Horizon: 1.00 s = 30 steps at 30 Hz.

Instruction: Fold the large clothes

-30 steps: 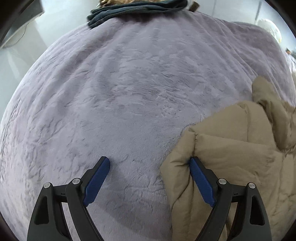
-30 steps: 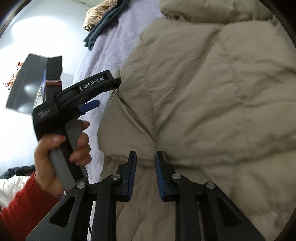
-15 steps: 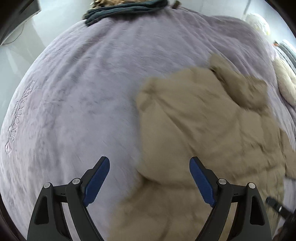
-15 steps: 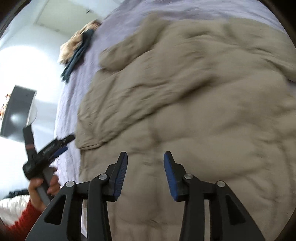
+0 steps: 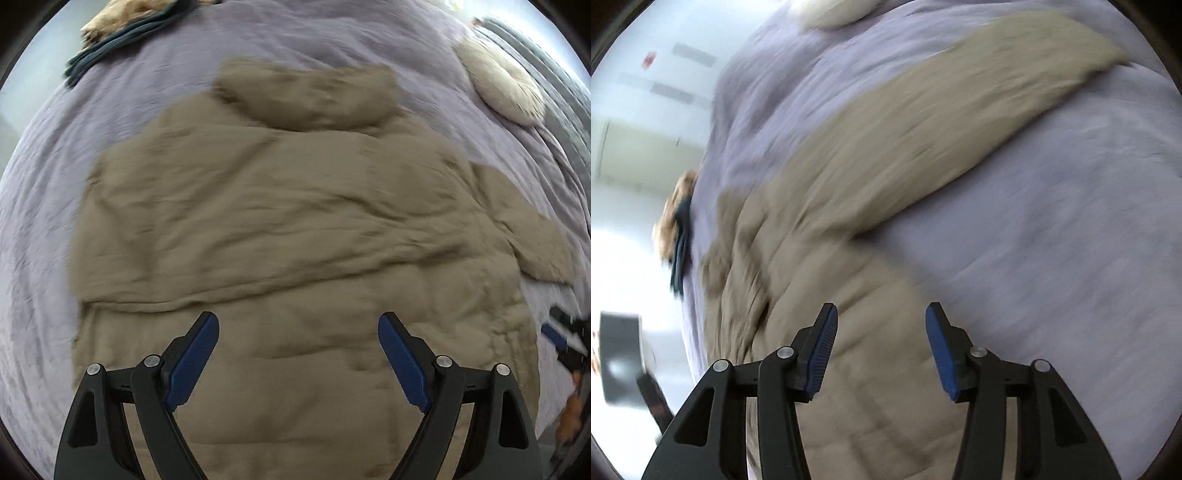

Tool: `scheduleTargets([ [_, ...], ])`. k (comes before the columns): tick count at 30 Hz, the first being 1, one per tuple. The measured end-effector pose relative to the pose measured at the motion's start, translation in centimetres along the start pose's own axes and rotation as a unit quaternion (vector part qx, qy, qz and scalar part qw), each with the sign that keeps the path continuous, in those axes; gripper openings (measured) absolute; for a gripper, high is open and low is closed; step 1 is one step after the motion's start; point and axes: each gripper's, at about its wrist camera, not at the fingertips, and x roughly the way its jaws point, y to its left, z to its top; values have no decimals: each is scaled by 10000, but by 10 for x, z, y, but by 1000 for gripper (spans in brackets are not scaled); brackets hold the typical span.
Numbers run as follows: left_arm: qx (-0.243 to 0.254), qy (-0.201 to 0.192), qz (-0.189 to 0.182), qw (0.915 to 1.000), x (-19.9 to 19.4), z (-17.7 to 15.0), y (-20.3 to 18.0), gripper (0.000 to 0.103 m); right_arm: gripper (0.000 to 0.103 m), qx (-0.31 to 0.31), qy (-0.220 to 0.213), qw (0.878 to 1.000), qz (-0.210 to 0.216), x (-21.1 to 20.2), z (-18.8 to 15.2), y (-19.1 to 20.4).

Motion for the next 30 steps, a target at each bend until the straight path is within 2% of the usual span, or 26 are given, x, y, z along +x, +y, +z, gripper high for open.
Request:
scheduleTargets([
  [3, 303, 23, -20, 9995, 2, 2, -37, 89, 53, 566, -334, 9978, 52, -12, 31, -38],
  [8, 666, 203, -113, 9975, 16, 2, -87, 89, 53, 1547, -768, 9844, 321, -20, 81, -98],
  [12, 844, 245, -114, 9961, 20, 2, -114, 89, 53, 2134, -1079, 9667, 915, -18, 112, -127],
  [18, 977, 143, -80, 9951, 19, 8, -139, 89, 53, 2779, -1163, 9409, 1546, 7, 142, -145],
  [21, 1011, -1, -60, 9949, 13, 12, -143, 89, 53, 3139, -1178, 9218, 1945, 19, 148, -149],
  [23, 1018, -91, 27, 9948, 8, 14, -142, 89, 32, 3274, -1185, 9102, 2241, 21, 149, -150],
  [24, 1018, -99, 31, 9948, 7, 14, -141, 89, 9, 3259, -1152, 9087, 2340, 22, 151, -147],
  [30, 853, -23, -49, 9963, 9, 17, -127, 89, 6, 2718, -1198, 9158, 2702, 4, 161, -115],
])
